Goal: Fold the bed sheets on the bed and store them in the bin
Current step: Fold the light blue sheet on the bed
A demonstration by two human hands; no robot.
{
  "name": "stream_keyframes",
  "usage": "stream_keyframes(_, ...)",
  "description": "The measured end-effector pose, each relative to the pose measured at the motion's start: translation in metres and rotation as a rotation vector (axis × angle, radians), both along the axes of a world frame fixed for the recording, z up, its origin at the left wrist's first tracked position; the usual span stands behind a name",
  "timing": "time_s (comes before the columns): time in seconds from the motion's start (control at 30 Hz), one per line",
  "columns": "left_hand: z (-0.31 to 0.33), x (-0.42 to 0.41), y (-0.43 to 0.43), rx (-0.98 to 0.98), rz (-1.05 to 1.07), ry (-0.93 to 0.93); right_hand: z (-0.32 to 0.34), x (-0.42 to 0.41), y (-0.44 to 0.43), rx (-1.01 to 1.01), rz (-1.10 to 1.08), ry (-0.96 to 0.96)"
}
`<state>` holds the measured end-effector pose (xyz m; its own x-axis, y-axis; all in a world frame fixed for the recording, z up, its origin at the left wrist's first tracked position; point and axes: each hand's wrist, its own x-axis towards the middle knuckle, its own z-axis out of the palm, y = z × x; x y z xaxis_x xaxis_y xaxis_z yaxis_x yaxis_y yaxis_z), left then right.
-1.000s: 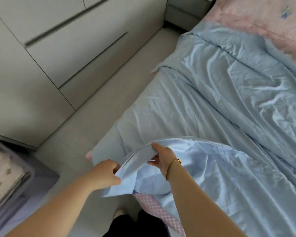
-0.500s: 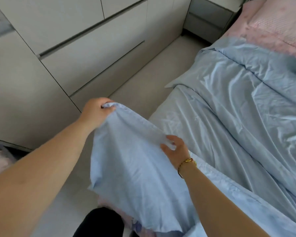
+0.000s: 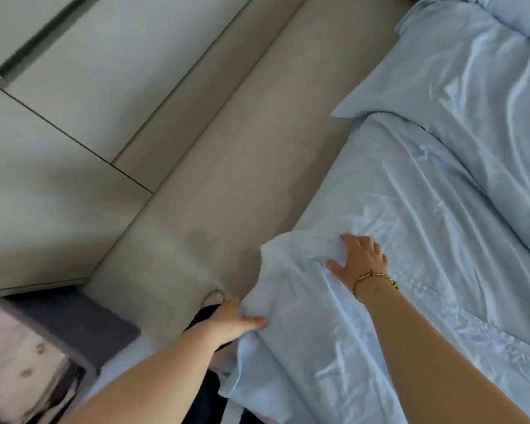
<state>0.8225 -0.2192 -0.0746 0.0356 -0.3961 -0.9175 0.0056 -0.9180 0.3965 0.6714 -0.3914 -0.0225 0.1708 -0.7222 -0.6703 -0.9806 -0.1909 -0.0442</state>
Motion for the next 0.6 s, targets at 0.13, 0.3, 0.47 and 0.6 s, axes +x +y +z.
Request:
stream_keyframes(0.13, -0.002, -0.024, 0.037, 0.015, 0.071, 0.049, -0.01, 0.008, -0.001, -0.057, -0.038, 0.015)
stream_keyframes(0.3, 0.007, -0.019, 0.053, -0.031, 0.041, -0.113, -0.01, 0.018, -0.006, -0.125, -0.194, -0.148)
stream_keyframes(0.47, 0.022, 0.008, 0.053, -0.084, 0.383, -0.199, 0.001, 0.01, -0.016, -0.213, -0.436, -0.364)
stream_keyframes(0.6, 0.041, 0.045, 0.039, -0.213, 0.65, -0.186, 0.015, 0.01, -0.031, -0.235, -0.446, -0.469)
